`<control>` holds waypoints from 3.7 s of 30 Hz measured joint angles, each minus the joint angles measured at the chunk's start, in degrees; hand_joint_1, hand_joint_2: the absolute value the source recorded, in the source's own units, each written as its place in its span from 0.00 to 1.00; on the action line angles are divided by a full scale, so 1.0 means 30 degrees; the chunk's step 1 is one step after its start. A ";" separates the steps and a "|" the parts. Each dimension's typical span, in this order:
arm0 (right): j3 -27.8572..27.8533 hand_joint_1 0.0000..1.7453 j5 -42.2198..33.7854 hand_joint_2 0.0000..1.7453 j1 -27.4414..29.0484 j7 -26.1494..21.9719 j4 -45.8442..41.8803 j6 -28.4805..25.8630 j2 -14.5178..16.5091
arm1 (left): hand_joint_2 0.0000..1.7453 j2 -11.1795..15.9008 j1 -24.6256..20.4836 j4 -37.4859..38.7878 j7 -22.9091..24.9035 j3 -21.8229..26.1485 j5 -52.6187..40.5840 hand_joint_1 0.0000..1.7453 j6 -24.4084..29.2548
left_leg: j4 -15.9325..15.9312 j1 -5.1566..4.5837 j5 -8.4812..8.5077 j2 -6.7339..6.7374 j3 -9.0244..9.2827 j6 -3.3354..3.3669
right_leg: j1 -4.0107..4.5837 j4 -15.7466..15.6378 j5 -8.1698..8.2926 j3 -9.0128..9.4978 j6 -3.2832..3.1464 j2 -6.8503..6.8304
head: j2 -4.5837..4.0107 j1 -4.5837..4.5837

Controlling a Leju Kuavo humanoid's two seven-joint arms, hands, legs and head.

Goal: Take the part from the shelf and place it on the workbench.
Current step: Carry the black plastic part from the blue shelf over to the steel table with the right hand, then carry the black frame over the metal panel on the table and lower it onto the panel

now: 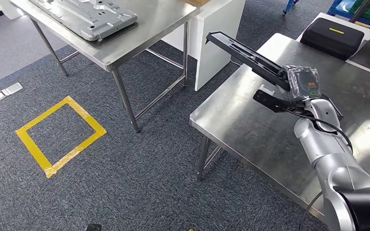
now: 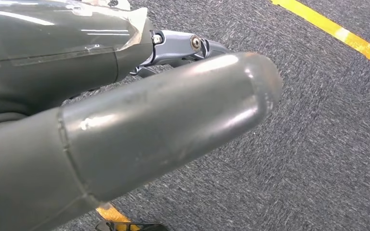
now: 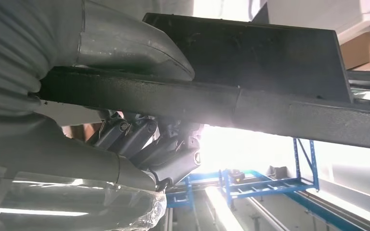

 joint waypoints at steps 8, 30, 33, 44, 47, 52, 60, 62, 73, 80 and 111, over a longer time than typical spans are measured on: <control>0.0005 0.99 0.0066 1.00 -0.0008 -0.0013 0.0000 -0.0153 -0.0049 | 0.00 0.0011 0.0082 0.0000 0.0000 0.0186 0.0113 0.00 0.0020 | 0.0198 0.0007 -0.0002 0.0022 -0.0235 -0.0006 | 0.0009 0.0234 -0.0002 -0.0277 -0.0003 0.0015 | 0.0000 -0.0002; 0.0025 0.99 0.0016 1.00 -0.0083 0.0211 0.0007 -0.0721 0.0126 | 0.00 0.0002 0.0163 0.0000 0.0000 0.0324 0.0262 0.00 0.0042 | 0.0179 0.0023 0.0011 0.0022 -0.0228 -0.0013 | 0.0017 0.0224 0.0000 -0.0270 -0.0005 0.0015 | 0.0000 0.0000; -0.0027 0.99 -0.0260 1.00 -0.0063 0.0131 0.0006 -0.0839 0.0064 | 0.00 -0.0004 0.0170 0.0000 -0.0003 0.0324 0.0310 0.00 0.0042 | 0.0177 0.0023 0.0011 0.0022 -0.0222 -0.0014 | 0.0017 0.0223 0.0000 -0.0270 -0.0005 0.0016 | 0.0000 -0.0004; -0.0819 0.99 -0.1348 1.00 0.0527 -0.0468 0.0000 -0.0985 -0.0554 | 0.00 -0.0016 0.0231 0.0000 -0.0003 0.0324 0.0344 0.00 0.0020 | 0.0186 0.0023 0.0006 0.0024 -0.0226 -0.0013 | 0.0017 0.0229 0.0000 -0.0272 -0.0005 0.0015 | 0.0000 -0.0002; -0.0885 0.99 -0.1352 1.00 0.0605 -0.0536 0.0000 -0.1022 -0.0652 | 0.00 -0.0020 0.0245 0.0000 -0.0002 0.0324 0.0344 0.00 0.0013 | 0.0190 0.0023 0.0007 0.0024 -0.0228 -0.0013 | 0.0017 0.0232 0.0000 -0.0274 -0.0005 0.0015 | 0.0000 0.0000; -0.0911 0.99 -0.1324 1.00 0.0612 -0.0596 0.0000 -0.1042 -0.0687 | 0.00 -0.0035 0.0252 0.0000 -0.0005 0.0326 0.0344 0.00 0.0015 | 0.0195 0.0024 0.0007 0.0024 -0.0229 -0.0013 | 0.0017 0.0240 0.0000 -0.0276 -0.0005 0.0015 | 0.0000 -0.0002; -0.0894 0.99 -0.1137 1.00 0.0586 -0.0590 0.0000 -0.1036 -0.0685 | 0.00 -0.0046 0.0269 0.0000 0.0000 0.0331 0.0373 0.00 0.0071 | 0.0204 0.0023 0.0006 0.0021 -0.0247 -0.0013 | 0.0017 0.0258 -0.0001 -0.0287 -0.0004 0.0015 | 0.0000 0.0002; -0.0878 0.99 -0.1077 1.00 0.0570 -0.0577 0.0000 -0.1035 -0.0678 | 0.00 -0.0046 0.0270 0.0000 -0.0002 0.0331 0.0373 0.00 0.0071 | 0.0210 0.0023 0.0006 0.0021 -0.0254 -0.0013 | 0.0016 0.0266 -0.0001 -0.0295 -0.0004 0.0015 | 0.0000 0.0002; -0.0789 0.99 -0.0532 1.00 0.0415 -0.0188 0.0000 -0.1286 -0.0619 | 0.00 -0.0060 0.0272 0.0002 0.0036 0.0352 0.0337 0.00 0.0068 | 0.0244 0.0022 0.0005 0.0019 -0.0297 -0.0013 | 0.0016 0.0314 -0.0002 -0.0340 -0.0003 0.0014 | 0.0000 -0.0002; -0.0703 0.99 -0.0463 1.00 0.0419 -0.0042 0.0000 -0.1455 -0.0711 | 0.00 -0.0067 0.0271 0.0007 0.0286 0.0339 -0.0024 0.00 -0.0080 | 0.0236 0.0023 0.0006 0.0020 -0.0289 -0.0014 | 0.0016 0.0307 -0.0002 -0.0341 -0.0003 0.0015 | 0.0000 0.0000; -0.0597 0.99 -0.0317 1.00 0.0481 0.0275 0.0000 -0.1552 -0.0860 | 0.00 -0.0097 0.0254 0.0007 0.1628 0.0339 -0.0024 0.00 -0.0818 | 0.0076 -0.0076 0.0071 0.0007 -0.0173 0.0040 | -0.0100 0.0088 0.0022 -0.0191 0.0076 0.0017 | 0.0000 0.0000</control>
